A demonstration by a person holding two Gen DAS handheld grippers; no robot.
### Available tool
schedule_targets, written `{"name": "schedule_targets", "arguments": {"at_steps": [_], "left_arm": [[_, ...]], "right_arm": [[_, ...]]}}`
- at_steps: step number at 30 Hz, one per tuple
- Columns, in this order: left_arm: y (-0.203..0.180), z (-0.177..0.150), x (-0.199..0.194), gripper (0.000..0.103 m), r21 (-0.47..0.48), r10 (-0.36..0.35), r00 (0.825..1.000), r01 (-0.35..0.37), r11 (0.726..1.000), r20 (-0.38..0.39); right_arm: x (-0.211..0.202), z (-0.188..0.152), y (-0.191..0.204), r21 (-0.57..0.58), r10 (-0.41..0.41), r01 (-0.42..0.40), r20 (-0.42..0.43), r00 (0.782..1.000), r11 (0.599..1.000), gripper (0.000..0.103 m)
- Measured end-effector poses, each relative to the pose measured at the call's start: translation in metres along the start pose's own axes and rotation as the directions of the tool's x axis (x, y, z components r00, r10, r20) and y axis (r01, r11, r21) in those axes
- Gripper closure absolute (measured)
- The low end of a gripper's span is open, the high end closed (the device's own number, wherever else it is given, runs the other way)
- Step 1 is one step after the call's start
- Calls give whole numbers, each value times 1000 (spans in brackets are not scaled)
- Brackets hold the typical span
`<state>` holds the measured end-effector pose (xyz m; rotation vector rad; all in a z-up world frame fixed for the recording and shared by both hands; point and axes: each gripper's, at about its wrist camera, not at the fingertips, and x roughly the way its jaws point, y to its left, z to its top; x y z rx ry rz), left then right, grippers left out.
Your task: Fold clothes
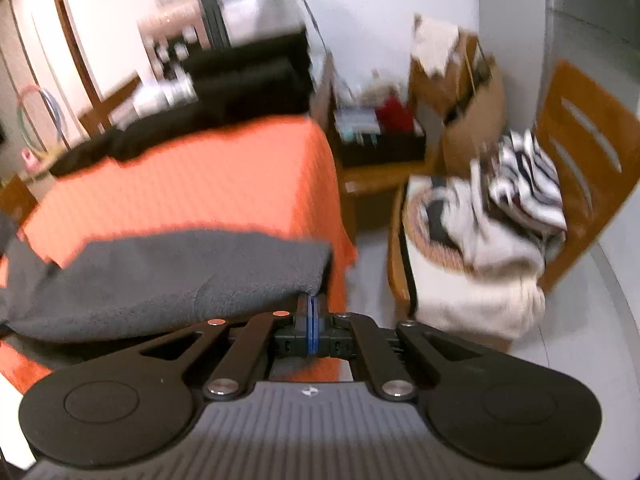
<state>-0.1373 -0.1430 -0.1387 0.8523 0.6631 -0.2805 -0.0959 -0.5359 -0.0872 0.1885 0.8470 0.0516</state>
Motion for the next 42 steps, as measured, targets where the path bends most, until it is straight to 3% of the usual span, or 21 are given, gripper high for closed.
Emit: {"name": "schedule_targets", "arguments": {"at_steps": [3,7,12,16,20,24,28,31,33,35,37,40,42], "left_arm": [[-8,-6,3,99,-5,-9,1000,9,1000,-18],[-14,-12,6,99,-10,-16,999,15,1000,-36],[-5,-10,-6,100,-54,67,998,-68,996,-9],[-3,-14,-2,100,-65,78,996,-80,995,-32],[-1,-18,1,100,-75,89,994,-93,993,-56],[-8,-22,8,100,-88,59,995,-66,994,-81],[-6,-27,12,95,-136,20,996,-32,990,-86],[3,-32,3,88,-218,-15,999,5,976,-46],[13,-35,-2,82,-279,-35,999,24,960,-35],[24,-38,-7,79,-337,-49,998,37,941,-27],[36,-44,-9,74,-382,-36,999,18,924,-40],[55,-53,-12,72,-449,-18,998,-11,894,-59],[67,-60,-13,61,-491,-6,997,-30,871,-73]], "right_arm": [[14,-23,0,-8,-31,30,-47,998,1000,102],[22,-38,4,-14,-58,58,-49,997,998,102],[13,-28,14,-15,-39,39,-13,999,999,102],[5,-18,22,-18,-21,21,18,1000,1000,102],[18,-31,22,-13,-32,32,-31,999,999,102],[29,-49,22,-13,-51,50,-74,996,999,102],[18,-52,29,-54,-101,98,-58,993,994,100],[0,-47,34,-68,-117,117,0,993,991,98],[-6,-42,37,-73,-76,77,21,997,994,97],[-6,-39,42,-77,-13,15,30,999,997,89],[0,-40,50,-94,37,-34,26,999,995,80],[15,-43,72,-149,78,-75,15,997,986,80],[25,-44,87,-177,96,-92,16,995,980,77]]}}
